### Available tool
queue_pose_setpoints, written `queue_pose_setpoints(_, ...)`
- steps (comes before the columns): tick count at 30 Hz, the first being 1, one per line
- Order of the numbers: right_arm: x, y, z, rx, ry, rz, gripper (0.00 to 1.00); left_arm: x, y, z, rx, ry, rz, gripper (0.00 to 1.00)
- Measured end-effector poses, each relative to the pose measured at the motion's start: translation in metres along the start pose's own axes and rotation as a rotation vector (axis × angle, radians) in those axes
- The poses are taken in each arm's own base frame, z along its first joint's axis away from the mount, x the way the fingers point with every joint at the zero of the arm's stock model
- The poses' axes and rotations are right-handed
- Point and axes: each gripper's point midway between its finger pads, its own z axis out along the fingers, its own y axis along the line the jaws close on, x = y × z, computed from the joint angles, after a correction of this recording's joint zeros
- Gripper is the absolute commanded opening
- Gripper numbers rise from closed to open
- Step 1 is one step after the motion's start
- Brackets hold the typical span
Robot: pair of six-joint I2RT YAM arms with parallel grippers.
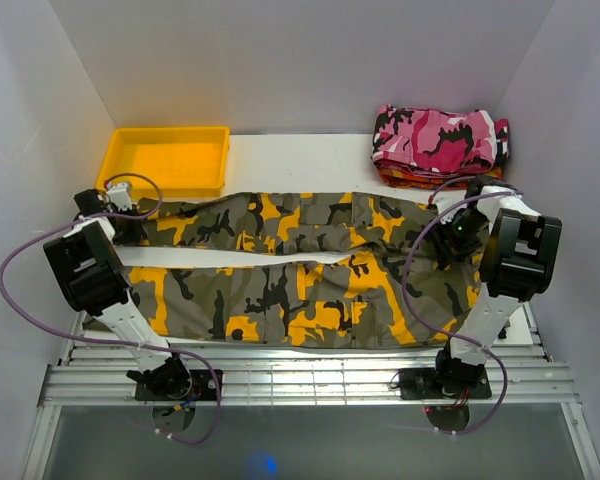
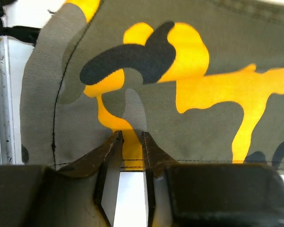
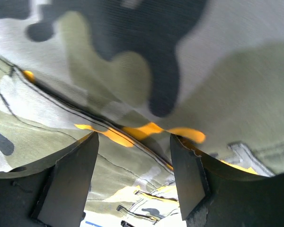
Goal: Fold and stack the trousers
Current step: Flatten the trousers out
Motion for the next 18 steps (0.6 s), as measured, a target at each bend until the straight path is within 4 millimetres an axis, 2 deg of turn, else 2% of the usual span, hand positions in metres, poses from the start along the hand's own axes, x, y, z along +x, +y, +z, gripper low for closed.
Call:
queue_pose_setpoints(3, 0.012, -0.018, -0.004, 0.018, -0.012, 0.053, 0.68, 0.007, -0.003, -0.006, 0.001, 0.015, 0.028, 0.29)
queue_pose_setpoints(8, 0.031, -0.041, -0.01, 0.057, -0.008, 0.085, 0.66, 0.052, -0.03, -0.041, 0.039, 0.121, 0.033, 0.22)
queue_pose_setpoints(10, 0.035, -0.045, -0.011, 0.069, -0.001, 0.079, 0.65, 0.062, -0.038, -0.055, 0.055, 0.159, 0.028, 0.26)
queue_pose_setpoints(14, 0.036, -0.046, -0.012, 0.069, 0.003, 0.05, 0.67, 0.055, -0.043, -0.069, 0.061, 0.157, 0.026, 0.4)
queue_pose_setpoints(18, 0.036, -0.045, -0.013, 0.063, 0.002, 0.035, 0.7, 0.019, -0.039, -0.076, 0.053, 0.1, 0.018, 0.42)
